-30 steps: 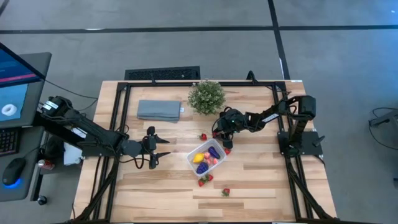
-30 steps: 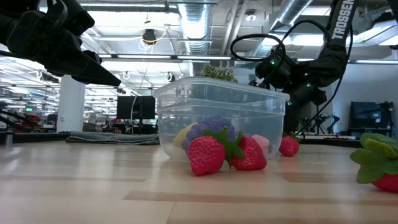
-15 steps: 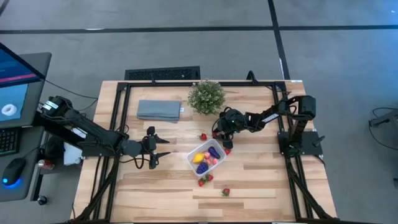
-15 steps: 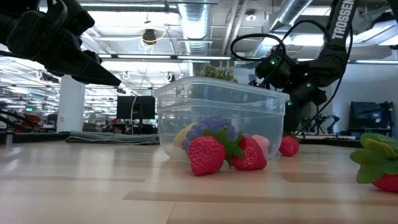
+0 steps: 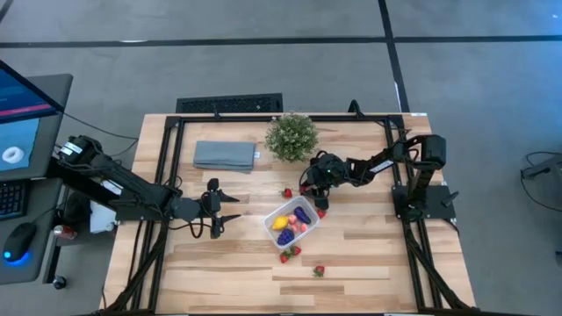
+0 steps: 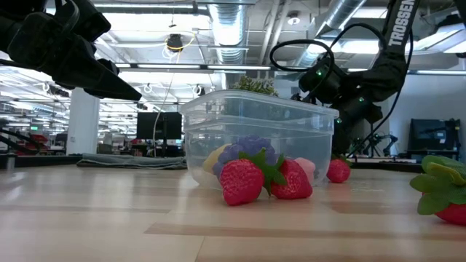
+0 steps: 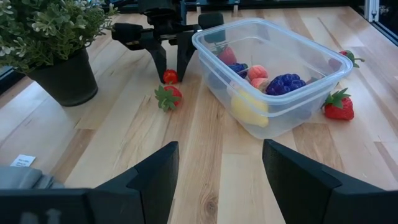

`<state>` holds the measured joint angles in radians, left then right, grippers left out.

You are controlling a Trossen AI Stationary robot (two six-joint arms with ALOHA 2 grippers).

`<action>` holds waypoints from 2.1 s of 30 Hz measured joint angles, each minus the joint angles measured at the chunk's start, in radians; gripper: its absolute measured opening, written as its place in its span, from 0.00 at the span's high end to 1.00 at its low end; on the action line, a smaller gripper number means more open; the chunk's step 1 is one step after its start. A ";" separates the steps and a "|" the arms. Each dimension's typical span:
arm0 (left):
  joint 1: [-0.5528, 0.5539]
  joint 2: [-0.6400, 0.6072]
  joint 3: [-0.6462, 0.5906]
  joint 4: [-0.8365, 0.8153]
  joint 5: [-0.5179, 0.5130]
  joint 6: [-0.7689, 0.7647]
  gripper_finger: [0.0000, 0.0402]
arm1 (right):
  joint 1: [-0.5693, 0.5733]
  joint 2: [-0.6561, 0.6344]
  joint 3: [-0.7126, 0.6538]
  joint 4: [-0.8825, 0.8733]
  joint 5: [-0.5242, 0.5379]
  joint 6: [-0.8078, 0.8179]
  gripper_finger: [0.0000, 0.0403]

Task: Pick and placing Produce into tupperware
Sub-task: Put the cherry into the transparent

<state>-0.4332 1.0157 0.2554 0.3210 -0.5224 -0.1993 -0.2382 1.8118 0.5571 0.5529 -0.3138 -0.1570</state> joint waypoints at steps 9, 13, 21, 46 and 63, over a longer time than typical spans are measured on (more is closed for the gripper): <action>0.000 0.000 0.000 0.000 0.000 0.000 0.44 | 0.000 0.000 0.000 0.000 0.000 0.000 0.64; 0.000 0.000 0.000 0.000 0.000 0.000 0.44 | 0.000 0.000 0.000 0.000 0.000 0.000 0.65; 0.000 0.000 0.000 0.000 0.000 0.000 0.44 | 0.000 0.000 0.000 0.000 0.000 0.000 0.63; 0.000 0.000 0.000 0.000 0.000 0.000 0.44 | 0.000 0.000 0.000 0.000 -0.003 0.000 0.62; 0.000 0.000 0.000 0.000 0.000 -0.002 0.44 | -0.001 0.000 0.002 -0.010 -0.022 0.010 0.62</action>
<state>-0.4332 1.0155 0.2558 0.3210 -0.5224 -0.2013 -0.2394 1.8118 0.5587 0.5426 -0.3356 -0.1474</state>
